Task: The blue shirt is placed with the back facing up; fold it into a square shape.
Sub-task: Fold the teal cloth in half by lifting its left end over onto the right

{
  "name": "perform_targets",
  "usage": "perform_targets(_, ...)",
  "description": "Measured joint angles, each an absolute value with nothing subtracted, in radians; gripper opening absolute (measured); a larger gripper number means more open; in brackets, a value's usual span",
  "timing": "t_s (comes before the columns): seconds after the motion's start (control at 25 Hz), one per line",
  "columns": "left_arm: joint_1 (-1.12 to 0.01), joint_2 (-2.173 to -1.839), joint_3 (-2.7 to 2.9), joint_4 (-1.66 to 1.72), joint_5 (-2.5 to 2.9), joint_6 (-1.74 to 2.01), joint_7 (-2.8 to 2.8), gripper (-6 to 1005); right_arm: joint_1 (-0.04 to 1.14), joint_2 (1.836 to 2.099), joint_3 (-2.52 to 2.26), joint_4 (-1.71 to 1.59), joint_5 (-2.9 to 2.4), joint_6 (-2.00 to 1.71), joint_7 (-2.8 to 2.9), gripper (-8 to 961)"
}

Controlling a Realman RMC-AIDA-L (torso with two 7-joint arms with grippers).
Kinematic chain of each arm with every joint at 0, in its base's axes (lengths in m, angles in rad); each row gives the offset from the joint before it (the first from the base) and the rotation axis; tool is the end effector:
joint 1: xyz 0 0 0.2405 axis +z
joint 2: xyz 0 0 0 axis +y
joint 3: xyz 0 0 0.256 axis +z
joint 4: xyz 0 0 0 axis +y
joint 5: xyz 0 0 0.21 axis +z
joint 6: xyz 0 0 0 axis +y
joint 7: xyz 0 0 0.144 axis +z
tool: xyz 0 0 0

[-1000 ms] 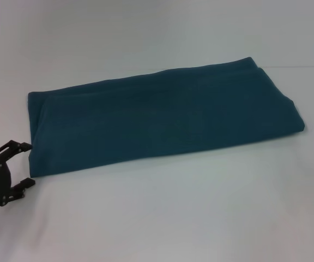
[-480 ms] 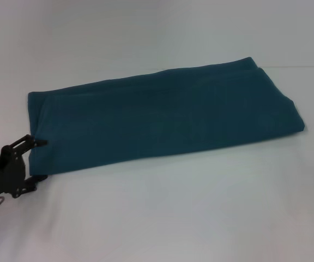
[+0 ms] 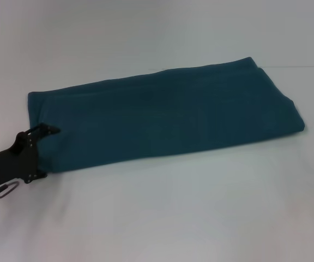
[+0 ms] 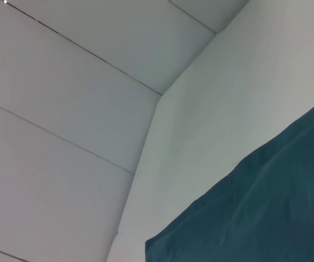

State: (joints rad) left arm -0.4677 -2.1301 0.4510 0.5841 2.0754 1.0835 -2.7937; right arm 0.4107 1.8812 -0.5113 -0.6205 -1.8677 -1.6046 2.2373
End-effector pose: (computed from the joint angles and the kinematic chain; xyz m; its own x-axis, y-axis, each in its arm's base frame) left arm -0.3496 0.3385 0.0003 -0.6492 0.5375 0.5382 0.7603 0.4378 0.4799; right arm 0.3279 0.3191 0.1103 0.0136 -0.7472 -0.6644 -0.9359 -0.2434 0.2545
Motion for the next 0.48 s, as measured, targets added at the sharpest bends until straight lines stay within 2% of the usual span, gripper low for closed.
perform_targets(0.44, -0.478, -2.129, 0.456, 0.59, 2.063, 1.094, -2.762, 802, 0.411, 1.88, -0.485, -0.605, -1.865, -1.612, 2.232, 931)
perform_targets(0.48, -0.476, -2.129, 0.453, 0.593, 2.055, 1.103, -2.749, 755, 0.411, 1.88, -0.484, -0.604, -1.865, -1.612, 2.232, 931)
